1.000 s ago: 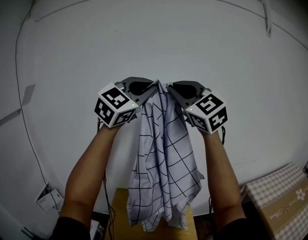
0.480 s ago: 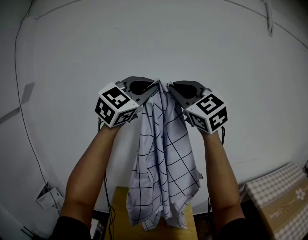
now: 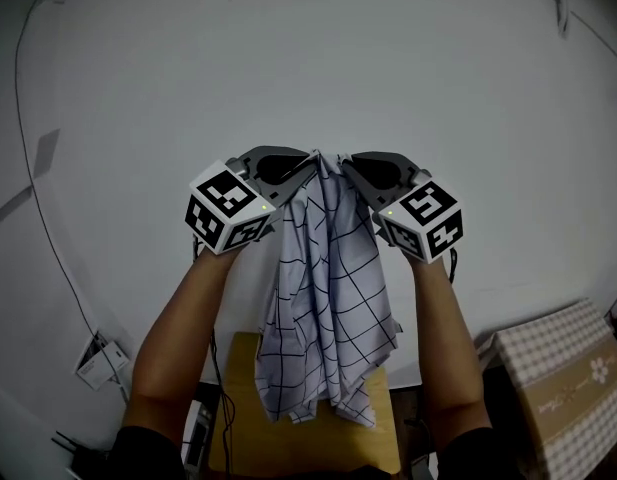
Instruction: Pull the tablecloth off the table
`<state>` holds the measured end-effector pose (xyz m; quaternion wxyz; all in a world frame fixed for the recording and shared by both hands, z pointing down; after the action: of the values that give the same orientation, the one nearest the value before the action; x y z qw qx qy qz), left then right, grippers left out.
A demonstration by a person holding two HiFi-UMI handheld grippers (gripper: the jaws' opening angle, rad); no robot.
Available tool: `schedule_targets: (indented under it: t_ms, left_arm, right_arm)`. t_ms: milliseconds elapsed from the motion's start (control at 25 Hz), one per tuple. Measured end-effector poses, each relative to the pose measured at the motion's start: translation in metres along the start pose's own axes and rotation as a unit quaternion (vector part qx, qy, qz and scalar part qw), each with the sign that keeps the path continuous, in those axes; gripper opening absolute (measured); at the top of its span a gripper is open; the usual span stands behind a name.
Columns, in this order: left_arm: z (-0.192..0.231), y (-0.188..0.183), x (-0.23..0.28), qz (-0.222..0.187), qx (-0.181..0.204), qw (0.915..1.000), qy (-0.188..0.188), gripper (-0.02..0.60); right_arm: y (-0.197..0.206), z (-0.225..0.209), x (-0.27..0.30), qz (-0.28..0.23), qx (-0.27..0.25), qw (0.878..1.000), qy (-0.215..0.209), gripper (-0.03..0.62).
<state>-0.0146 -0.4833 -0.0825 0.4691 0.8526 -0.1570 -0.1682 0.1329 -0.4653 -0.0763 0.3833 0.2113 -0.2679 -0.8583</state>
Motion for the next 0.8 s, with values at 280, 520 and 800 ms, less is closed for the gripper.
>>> schedule_targets:
  t_ms: [280, 520, 800]
  left_arm:
    - [-0.079, 0.139, -0.013, 0.021, -0.090, 0.9956, 0.013, 0.013]
    - [-0.050, 0.188, 0.009, 0.067, -0.185, 0.9801, 0.027, 0.014]
    - [-0.059, 0.204, -0.005, 0.061, -0.265, 0.9620, 0.020, 0.014]
  right_arm:
    - [0.106, 0.113, -0.025, 0.042, 0.070, 0.996, -0.040, 0.023]
    - [0.158, 0.113, 0.006, 0.087, 0.169, 0.979, -0.078, 0.023]
    - [0.162, 0.125, -0.010, 0.132, 0.218, 0.962, -0.097, 0.023]
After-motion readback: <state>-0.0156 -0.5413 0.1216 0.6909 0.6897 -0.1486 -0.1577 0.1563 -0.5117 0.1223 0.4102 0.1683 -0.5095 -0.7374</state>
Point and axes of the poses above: the fingertips, and each gripper's own axes: x forward along the fingers, z to its left, y out of its underside, the point moved 7 cm from there along -x, backward along the fingers, and after that the axes turned 10 degrees about -x, right-handed, at the moved point
